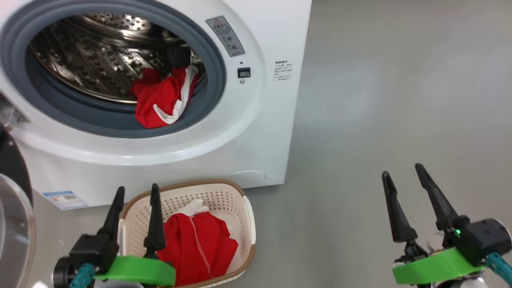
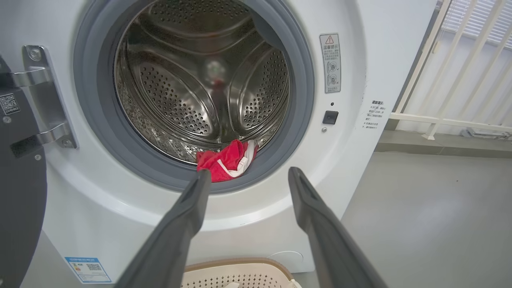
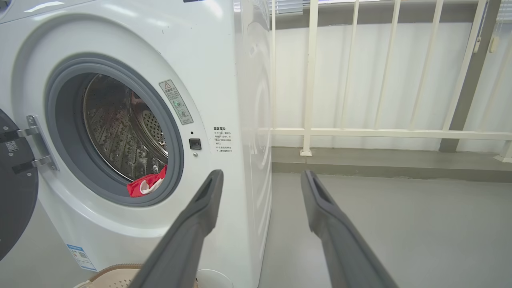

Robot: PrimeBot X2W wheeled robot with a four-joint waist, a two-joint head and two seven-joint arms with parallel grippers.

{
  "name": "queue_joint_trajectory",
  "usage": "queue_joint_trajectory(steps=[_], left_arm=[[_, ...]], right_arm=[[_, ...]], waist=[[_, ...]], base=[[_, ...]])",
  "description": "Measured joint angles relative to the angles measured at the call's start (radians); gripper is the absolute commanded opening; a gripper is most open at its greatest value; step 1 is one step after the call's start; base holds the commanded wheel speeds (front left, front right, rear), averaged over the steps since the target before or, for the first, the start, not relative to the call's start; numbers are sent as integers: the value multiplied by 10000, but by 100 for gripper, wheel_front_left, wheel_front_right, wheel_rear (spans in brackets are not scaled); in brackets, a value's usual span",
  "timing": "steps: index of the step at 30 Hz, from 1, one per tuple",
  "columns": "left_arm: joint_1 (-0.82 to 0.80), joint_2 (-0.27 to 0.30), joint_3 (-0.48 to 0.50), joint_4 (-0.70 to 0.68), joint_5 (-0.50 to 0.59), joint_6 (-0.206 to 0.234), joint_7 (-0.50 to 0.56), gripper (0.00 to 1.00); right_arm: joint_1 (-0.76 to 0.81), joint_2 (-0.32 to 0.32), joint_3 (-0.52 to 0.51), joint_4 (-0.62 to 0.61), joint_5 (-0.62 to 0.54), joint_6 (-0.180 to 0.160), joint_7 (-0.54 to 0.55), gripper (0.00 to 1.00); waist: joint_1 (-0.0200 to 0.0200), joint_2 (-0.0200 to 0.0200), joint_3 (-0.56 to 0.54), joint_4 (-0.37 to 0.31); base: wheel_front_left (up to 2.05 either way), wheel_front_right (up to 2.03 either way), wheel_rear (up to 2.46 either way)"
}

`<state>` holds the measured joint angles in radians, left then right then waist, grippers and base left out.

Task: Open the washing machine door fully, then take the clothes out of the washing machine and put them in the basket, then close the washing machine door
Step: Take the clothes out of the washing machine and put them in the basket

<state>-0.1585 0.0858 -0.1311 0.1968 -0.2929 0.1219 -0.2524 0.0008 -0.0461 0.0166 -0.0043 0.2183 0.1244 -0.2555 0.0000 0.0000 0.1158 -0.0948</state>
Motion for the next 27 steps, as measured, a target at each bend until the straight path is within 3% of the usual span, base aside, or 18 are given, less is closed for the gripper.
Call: queue_joint_trajectory(steps=[6, 27], left_arm=[[564, -25, 33, -387, -355, 12, 15, 100], [1672, 230, -194, -1106, -56, 288, 46, 100]], right_arm=[[420, 19, -81, -282, -104, 0, 0, 100], [1259, 90, -345, -445, 0, 0, 2, 100]], waist=[[0, 0, -270, 139], [0, 0, -947, 114]], base=[[0, 0, 0], [0, 0, 0]])
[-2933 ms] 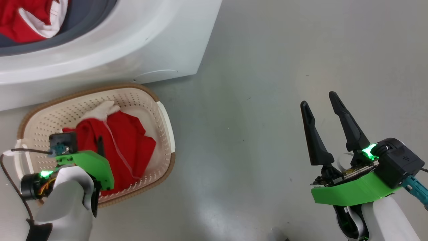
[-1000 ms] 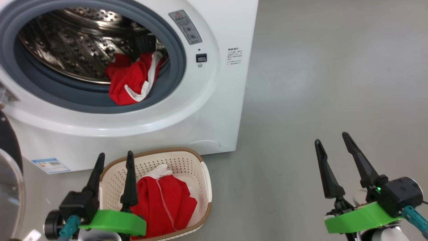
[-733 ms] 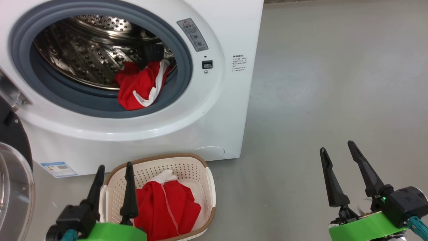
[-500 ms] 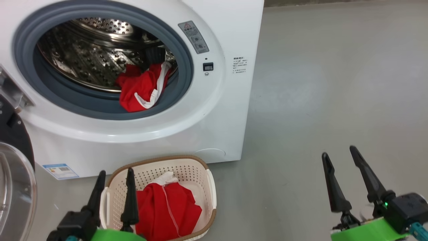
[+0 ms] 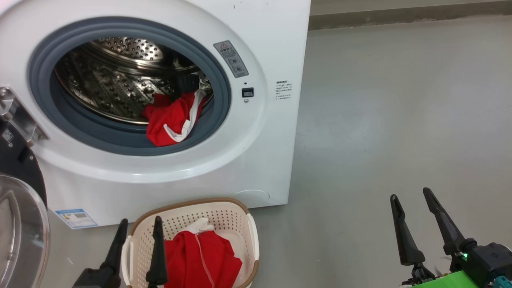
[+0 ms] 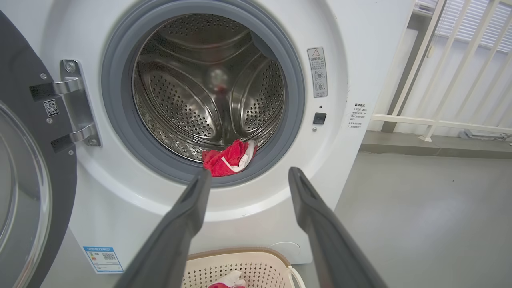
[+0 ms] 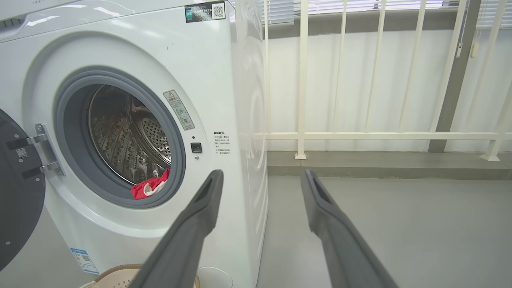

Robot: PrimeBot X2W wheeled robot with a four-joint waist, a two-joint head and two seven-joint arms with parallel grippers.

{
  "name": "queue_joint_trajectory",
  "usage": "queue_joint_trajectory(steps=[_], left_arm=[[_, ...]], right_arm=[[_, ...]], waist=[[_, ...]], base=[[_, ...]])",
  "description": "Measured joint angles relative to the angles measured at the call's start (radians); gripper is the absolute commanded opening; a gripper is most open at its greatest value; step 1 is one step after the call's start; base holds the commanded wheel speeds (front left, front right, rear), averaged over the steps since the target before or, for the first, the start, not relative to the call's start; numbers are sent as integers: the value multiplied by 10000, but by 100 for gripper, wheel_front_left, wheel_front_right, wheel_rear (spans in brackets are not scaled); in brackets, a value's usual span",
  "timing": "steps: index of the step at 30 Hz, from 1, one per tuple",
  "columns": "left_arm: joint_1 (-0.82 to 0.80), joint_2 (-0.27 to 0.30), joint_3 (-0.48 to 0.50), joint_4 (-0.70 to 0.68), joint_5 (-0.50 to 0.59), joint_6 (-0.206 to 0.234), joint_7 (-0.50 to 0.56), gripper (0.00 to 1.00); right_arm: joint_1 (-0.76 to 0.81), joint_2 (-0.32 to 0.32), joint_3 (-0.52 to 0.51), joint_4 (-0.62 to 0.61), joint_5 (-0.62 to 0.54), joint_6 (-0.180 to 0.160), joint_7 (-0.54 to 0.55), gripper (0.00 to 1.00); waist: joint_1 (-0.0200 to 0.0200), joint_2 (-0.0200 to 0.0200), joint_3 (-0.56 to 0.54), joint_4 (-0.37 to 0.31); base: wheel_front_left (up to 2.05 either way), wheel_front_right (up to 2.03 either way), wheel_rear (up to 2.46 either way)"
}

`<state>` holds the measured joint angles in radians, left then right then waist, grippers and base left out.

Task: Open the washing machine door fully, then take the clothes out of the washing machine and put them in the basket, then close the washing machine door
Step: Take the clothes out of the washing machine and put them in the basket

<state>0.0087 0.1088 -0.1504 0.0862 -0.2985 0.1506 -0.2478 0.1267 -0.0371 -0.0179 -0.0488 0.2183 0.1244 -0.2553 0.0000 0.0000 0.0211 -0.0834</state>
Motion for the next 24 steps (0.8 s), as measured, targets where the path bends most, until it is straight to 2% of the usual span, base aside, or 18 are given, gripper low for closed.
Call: queue_joint_trajectory(steps=[24], left_arm=[[137, 38, -236, -92, 0, 107, 86, 100]], right_arm=[[175, 6, -6, -6, 2, 0, -2, 100]], waist=[[0, 0, -63, 125]], base=[[0, 0, 0]])
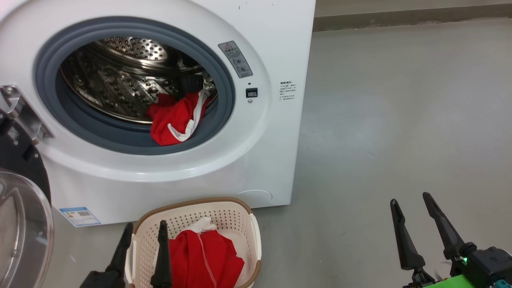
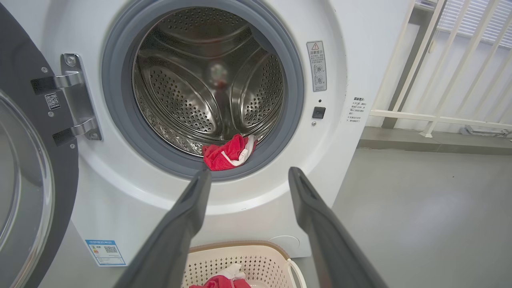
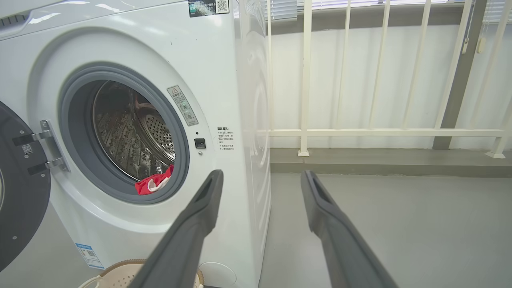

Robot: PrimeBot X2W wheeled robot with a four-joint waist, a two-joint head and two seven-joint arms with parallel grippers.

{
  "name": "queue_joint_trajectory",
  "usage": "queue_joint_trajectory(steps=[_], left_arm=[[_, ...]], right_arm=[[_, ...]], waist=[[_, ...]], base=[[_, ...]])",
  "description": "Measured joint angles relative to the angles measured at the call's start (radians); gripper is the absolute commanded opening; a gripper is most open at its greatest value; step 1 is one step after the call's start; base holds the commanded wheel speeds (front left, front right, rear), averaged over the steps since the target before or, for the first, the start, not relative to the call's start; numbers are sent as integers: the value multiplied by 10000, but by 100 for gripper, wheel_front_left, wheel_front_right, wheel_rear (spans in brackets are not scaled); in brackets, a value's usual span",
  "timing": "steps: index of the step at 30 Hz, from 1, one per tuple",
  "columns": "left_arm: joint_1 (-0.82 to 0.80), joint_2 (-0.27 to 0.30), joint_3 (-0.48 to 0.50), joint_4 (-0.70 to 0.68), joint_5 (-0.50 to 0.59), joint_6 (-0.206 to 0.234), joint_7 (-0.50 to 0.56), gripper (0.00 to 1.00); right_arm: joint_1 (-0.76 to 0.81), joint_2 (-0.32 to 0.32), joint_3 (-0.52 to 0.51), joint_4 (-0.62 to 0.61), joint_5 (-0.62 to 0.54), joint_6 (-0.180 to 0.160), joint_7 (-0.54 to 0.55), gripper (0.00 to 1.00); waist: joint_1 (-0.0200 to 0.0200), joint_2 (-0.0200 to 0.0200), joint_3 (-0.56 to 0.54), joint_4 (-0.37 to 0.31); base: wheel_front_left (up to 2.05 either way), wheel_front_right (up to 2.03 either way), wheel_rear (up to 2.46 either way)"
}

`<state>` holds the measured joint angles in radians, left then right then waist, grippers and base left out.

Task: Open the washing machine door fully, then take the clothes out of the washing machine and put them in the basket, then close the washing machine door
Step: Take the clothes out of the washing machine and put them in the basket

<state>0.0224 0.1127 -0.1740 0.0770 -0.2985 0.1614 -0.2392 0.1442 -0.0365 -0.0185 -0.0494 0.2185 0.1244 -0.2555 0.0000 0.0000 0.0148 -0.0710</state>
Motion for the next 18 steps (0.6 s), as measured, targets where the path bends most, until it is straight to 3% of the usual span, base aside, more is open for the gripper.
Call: queue_joint_trajectory(steps=[11, 18], left_arm=[[-136, -35, -86, 320, -44, 56, 12, 100], [-1252, -127, -71, 757, -109, 58, -15, 100]], right_arm=[[-12, 0, 50, -8, 0, 0, 0, 100], [-134, 0, 165, -73, 0, 0, 2, 100]], waist=[[0, 0, 294, -45], [-1, 0, 832, -87]], base=[[0, 0, 0], [0, 0, 0]])
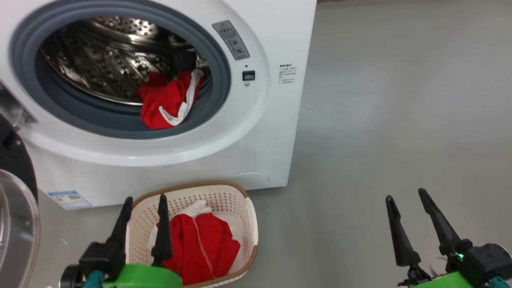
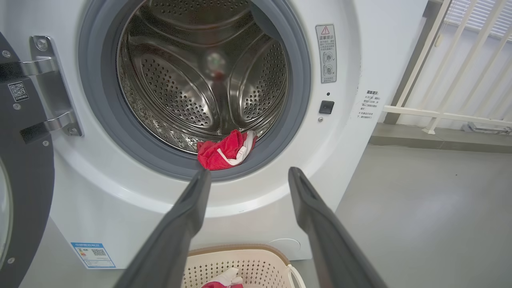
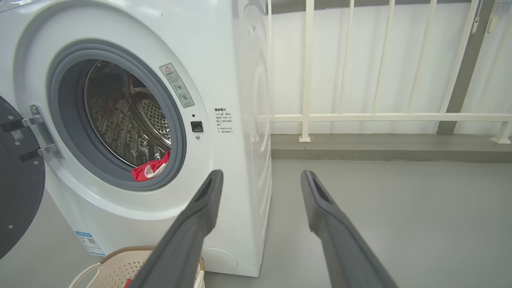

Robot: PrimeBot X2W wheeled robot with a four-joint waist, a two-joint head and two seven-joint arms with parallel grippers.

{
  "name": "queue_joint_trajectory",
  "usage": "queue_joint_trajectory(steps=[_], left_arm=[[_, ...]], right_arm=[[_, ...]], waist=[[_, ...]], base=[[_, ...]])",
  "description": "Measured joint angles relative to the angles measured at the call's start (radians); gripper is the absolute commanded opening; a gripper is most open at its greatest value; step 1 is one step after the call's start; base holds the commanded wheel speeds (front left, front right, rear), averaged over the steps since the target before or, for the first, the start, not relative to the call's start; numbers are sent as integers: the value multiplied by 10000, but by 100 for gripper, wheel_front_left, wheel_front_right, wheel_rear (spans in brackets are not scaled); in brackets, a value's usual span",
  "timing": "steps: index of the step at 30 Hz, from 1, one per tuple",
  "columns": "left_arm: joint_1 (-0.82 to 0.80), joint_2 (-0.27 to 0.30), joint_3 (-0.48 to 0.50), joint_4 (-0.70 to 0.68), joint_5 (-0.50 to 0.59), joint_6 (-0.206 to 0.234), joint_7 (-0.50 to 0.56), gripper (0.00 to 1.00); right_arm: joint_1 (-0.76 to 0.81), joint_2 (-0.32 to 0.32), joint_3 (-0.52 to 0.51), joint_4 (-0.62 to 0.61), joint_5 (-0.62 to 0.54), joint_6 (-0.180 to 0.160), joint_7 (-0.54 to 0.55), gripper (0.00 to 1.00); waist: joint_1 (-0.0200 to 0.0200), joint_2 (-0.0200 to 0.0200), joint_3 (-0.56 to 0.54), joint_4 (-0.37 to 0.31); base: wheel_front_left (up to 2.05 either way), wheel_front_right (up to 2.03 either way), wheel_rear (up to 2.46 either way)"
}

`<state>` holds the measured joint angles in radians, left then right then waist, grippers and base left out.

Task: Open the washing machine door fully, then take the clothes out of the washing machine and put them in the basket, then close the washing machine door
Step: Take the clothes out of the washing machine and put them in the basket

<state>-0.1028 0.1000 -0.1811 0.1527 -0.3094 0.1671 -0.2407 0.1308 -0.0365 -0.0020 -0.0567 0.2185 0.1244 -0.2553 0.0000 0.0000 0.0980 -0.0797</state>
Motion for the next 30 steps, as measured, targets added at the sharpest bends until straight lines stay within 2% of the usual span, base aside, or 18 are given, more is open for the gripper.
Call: queue_joint_trajectory(steps=[15, 24, 30], left_arm=[[-2236, 221, 623, 871, -178, -270, -88, 100], [-3730, 738, 1057, 1473, -336, -453, -119, 100], [-4860, 819, 1124, 2050, -311, -460, -132, 100]], right_arm=[[-1040, -4, 399, -86, 107, 0, -2, 100], [-1483, -10, 449, -88, 278, 0, -2, 100], [-1829, -13, 522, -88, 370, 0, -2, 100]], waist=[[0, 0, 1526, -259], [0, 1, 2441, -525], [0, 0, 2959, -646]], base=[[0, 0, 0], [0, 0, 0], [0, 0, 0]])
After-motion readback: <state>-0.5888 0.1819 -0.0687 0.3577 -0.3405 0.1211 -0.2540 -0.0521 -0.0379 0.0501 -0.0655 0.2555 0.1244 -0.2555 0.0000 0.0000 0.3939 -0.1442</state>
